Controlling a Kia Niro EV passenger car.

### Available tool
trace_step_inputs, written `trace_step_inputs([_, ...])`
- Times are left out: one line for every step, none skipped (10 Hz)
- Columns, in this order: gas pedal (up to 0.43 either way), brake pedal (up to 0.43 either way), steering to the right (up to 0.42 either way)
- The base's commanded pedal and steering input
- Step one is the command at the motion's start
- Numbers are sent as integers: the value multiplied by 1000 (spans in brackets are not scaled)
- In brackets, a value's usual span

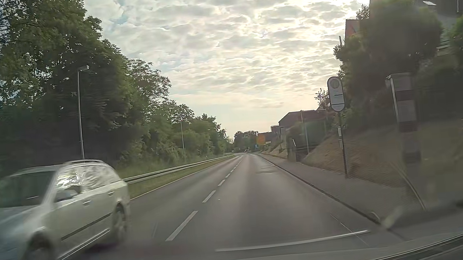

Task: Follow the waypoints while adhering to traffic rules and regulations

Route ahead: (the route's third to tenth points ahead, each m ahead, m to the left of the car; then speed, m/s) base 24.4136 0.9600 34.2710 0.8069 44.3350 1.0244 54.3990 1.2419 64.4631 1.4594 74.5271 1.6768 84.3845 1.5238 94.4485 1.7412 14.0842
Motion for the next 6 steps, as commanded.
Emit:
trace_step_inputs([39, 30, -13])
trace_step_inputs([39, 30, -15])
trace_step_inputs([39, 30, -15])
trace_step_inputs([39, 30, -15])
trace_step_inputs([39, 30, -14])
trace_step_inputs([39, 30, -12])
